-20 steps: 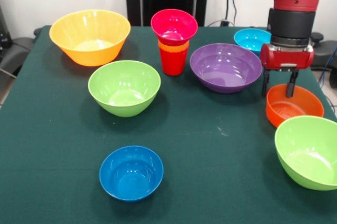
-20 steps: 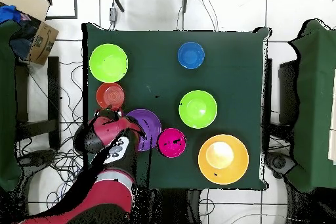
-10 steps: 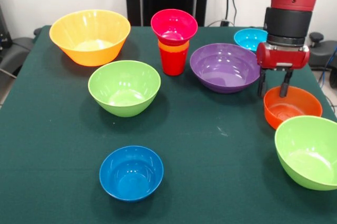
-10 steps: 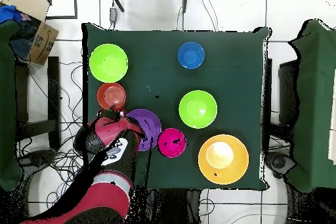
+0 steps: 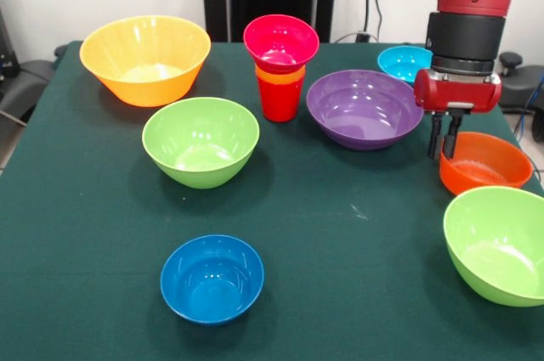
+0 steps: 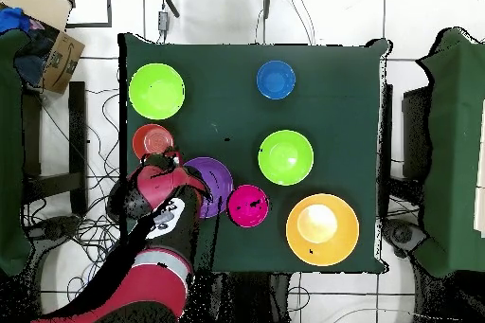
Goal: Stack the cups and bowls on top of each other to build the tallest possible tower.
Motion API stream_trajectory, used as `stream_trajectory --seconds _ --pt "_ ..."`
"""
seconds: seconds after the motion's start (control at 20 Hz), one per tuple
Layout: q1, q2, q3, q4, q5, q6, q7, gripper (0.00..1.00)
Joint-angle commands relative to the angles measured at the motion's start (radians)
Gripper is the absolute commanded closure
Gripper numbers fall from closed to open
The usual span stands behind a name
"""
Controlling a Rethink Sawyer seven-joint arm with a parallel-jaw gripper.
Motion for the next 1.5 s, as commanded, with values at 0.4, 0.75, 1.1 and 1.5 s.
stream_trajectory --seconds 0.4,0.75,1.1,1.5 --pt "-0.051 -0.037 0.137 0.001 -0.005 0.068 0.097 1.00" --pt "-0.076 -0.117 0.175 0.037 -0.002 0.158 0.076 1.00" --pt "-0.093 -0.148 0.193 0.070 -0.018 0.188 0.064 1.00" --pt "-0.129 -0.195 0.233 0.099 -0.017 0.252 0.038 1.00"
